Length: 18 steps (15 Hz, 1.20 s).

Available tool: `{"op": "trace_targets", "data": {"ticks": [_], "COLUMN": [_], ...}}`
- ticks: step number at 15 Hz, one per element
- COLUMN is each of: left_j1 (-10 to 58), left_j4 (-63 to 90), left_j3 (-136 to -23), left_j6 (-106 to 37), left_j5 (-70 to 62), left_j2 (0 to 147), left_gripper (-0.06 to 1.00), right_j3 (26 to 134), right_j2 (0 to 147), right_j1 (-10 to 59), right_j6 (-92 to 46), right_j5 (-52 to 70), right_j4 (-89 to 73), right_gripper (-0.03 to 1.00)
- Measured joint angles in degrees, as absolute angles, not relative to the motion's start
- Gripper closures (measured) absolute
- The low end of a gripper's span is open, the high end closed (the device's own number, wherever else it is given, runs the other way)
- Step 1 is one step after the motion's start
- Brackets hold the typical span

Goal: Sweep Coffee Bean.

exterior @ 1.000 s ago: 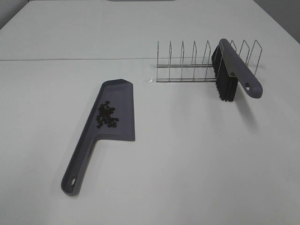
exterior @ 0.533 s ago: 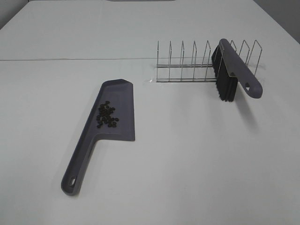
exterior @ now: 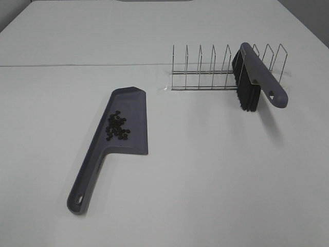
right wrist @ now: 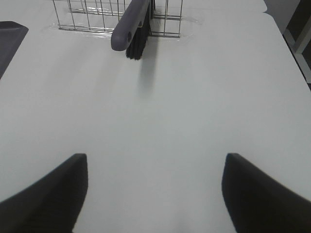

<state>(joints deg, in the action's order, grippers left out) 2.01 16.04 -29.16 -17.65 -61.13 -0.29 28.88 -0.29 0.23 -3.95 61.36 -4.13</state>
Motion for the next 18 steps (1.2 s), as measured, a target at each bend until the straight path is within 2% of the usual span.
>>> {"op": "trace_targets", "data": {"ticks": [18], "left_j1": [2.0], "left_j4": [16.0], "left_j3": [-29.2], "left_j6": [-17.8], "left_j5": [-61.1], "left_j2": [-0.3], "left_gripper": [0.21], "right_j3": [28.9], "right_j2": [-0.3], "right_j1": [0.2], "right_j6": [-4.0], "right_j5": [61.4], "right_j4": [-4.1], "right_gripper": [0.24]}}
